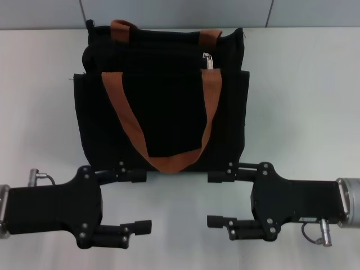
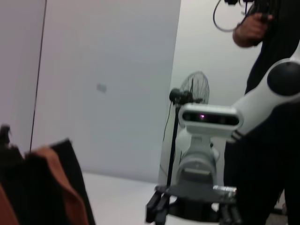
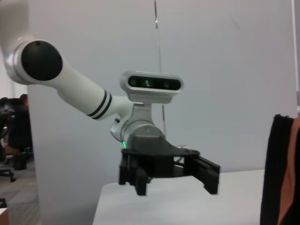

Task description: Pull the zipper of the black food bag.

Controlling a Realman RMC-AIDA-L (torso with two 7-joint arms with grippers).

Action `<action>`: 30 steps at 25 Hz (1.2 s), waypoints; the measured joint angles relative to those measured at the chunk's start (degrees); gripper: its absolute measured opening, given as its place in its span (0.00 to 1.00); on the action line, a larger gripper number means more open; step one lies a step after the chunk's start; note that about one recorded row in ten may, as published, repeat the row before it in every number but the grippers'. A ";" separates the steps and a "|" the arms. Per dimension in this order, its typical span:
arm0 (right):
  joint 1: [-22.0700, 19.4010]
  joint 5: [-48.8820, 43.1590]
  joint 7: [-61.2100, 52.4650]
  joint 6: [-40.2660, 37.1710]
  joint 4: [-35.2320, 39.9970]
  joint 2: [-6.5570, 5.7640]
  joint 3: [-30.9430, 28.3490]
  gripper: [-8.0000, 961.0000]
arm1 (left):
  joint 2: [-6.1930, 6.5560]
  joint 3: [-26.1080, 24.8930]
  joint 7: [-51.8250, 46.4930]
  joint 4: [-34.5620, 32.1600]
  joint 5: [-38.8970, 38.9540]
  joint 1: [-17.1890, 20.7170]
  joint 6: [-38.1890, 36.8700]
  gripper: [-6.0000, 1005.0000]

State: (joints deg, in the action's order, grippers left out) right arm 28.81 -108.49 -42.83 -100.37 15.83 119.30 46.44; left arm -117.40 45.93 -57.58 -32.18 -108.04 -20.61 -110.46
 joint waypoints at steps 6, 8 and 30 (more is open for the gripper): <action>-1.13 -1.17 0.11 -0.04 0.17 -0.14 0.94 0.74 | -0.43 0.20 -0.02 0.23 -2.29 -0.32 1.86 0.83; -1.39 -1.16 0.12 -0.11 0.20 -0.13 0.81 0.74 | -0.25 0.21 0.03 0.23 -2.36 -0.39 1.97 0.83; -1.58 -0.18 1.61 -0.67 1.05 -0.20 0.18 0.74 | 1.18 -1.32 -2.03 0.17 -3.69 0.12 2.11 0.83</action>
State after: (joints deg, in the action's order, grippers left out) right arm 27.23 -108.66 -41.22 -101.04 16.89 119.10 46.62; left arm -116.22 44.60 -59.61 -32.01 -111.73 -20.49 -108.34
